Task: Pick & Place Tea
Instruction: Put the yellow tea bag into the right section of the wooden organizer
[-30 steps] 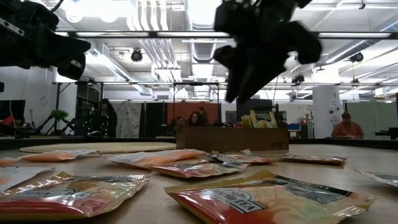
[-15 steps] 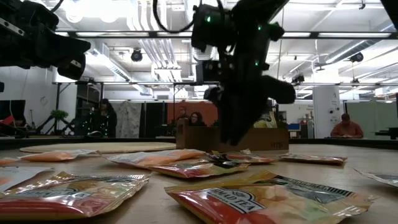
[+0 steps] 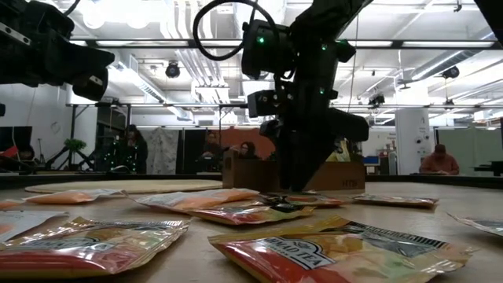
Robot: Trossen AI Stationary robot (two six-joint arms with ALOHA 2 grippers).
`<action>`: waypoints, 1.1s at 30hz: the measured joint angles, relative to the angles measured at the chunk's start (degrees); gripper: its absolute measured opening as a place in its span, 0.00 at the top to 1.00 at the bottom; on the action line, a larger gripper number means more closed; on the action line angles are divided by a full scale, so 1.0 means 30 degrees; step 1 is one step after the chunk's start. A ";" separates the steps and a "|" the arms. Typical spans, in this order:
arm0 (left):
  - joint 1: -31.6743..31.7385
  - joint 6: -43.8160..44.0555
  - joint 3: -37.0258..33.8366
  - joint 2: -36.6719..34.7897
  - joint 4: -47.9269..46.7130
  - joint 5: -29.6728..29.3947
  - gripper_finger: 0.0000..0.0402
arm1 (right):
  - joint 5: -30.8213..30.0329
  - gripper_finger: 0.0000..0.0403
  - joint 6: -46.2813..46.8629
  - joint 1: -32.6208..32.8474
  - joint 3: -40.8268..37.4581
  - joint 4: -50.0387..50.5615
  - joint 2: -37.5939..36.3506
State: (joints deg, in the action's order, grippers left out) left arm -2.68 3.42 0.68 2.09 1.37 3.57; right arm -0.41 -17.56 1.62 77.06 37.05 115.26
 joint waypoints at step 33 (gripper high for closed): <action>0.0015 0.0000 -0.0002 -0.0007 -0.0007 -0.0007 1.00 | -0.4335 0.98 0.0943 0.1051 -0.0575 -0.0090 -0.2438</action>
State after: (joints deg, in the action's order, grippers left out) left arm -2.63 3.42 0.68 2.07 1.34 3.55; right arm -13.41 -14.73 4.77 75.34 36.78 107.95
